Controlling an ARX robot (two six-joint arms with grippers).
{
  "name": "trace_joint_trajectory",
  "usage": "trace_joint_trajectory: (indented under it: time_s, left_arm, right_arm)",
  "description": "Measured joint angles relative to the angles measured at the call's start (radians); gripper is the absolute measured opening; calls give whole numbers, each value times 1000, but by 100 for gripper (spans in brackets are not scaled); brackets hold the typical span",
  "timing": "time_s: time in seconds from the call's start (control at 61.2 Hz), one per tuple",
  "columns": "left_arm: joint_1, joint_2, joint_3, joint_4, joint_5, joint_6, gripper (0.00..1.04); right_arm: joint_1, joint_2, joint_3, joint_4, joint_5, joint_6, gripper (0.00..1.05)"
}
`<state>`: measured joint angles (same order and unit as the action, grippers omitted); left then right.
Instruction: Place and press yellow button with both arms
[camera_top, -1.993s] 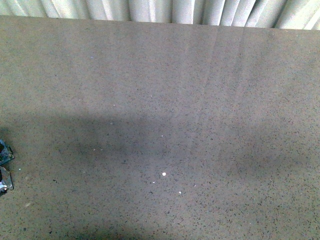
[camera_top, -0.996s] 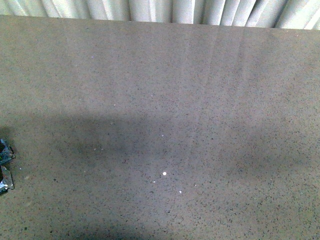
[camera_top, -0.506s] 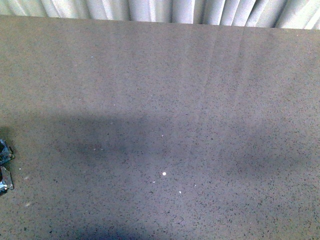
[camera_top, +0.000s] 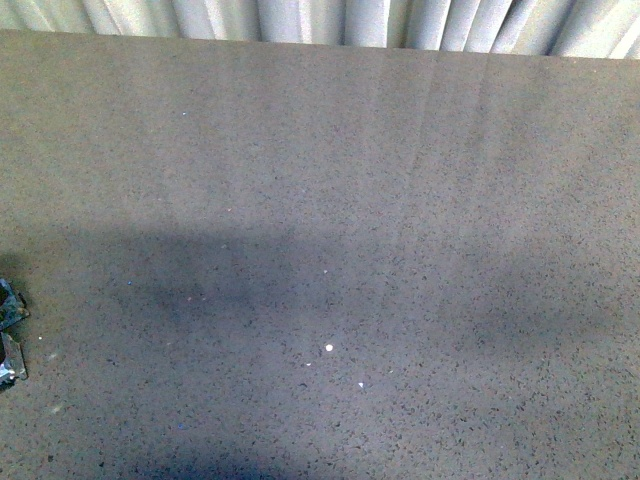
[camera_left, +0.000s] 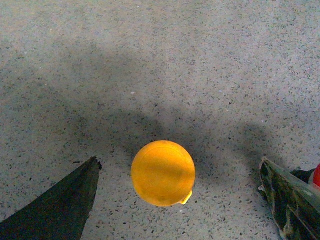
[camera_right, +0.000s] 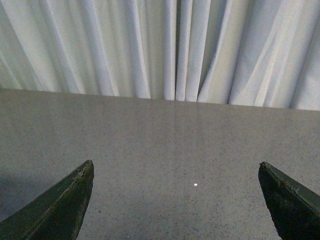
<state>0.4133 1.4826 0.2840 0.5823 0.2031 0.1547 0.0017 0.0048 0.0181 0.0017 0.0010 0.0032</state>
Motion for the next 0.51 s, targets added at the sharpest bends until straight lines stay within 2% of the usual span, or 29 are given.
trace_joint_trajectory:
  time_s: [0.506]
  left_arm:
    - [39,91,36,7,15,-51,96]
  right_arm:
    - [0,0,0,0,0,0,96]
